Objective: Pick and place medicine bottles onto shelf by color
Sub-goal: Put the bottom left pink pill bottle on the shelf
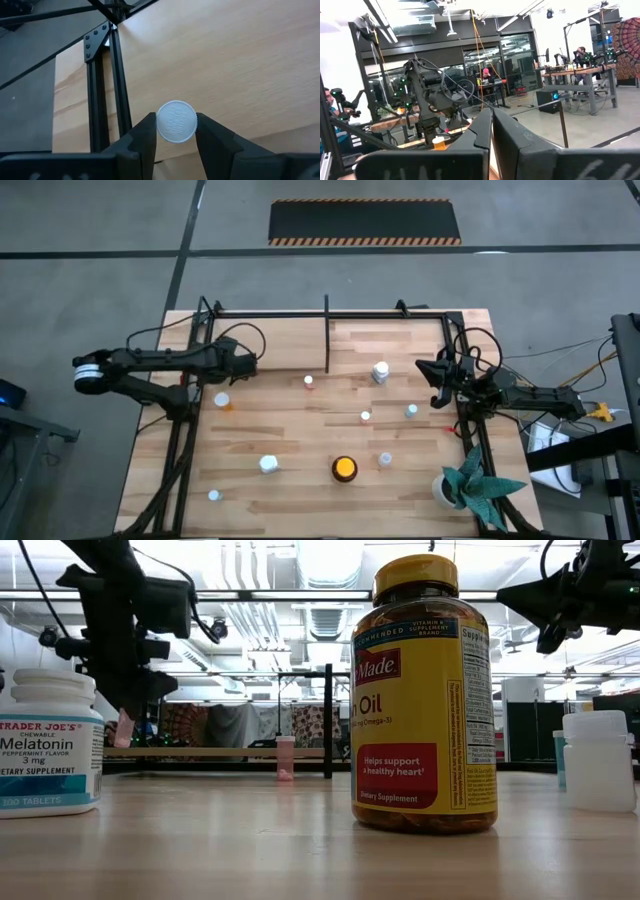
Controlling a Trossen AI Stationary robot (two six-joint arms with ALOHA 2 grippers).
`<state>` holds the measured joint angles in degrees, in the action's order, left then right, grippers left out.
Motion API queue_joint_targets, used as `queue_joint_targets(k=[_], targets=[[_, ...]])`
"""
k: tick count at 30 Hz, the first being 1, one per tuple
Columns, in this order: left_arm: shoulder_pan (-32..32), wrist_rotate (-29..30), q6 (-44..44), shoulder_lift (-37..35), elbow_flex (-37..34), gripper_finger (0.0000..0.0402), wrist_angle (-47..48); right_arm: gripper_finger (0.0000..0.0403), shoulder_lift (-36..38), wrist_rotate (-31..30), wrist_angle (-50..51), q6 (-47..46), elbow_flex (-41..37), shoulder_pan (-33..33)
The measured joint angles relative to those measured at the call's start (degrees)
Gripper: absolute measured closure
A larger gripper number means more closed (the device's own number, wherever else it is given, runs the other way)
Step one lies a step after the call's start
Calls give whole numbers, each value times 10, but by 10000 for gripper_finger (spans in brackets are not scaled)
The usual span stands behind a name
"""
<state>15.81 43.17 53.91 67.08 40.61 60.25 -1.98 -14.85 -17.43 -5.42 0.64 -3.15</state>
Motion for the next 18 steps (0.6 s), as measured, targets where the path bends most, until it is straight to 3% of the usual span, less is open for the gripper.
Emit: queue_joint_targets(k=[18], targets=[[0,6,14,-12,1,295,-3,394,0,0,0,-1,0,0]])
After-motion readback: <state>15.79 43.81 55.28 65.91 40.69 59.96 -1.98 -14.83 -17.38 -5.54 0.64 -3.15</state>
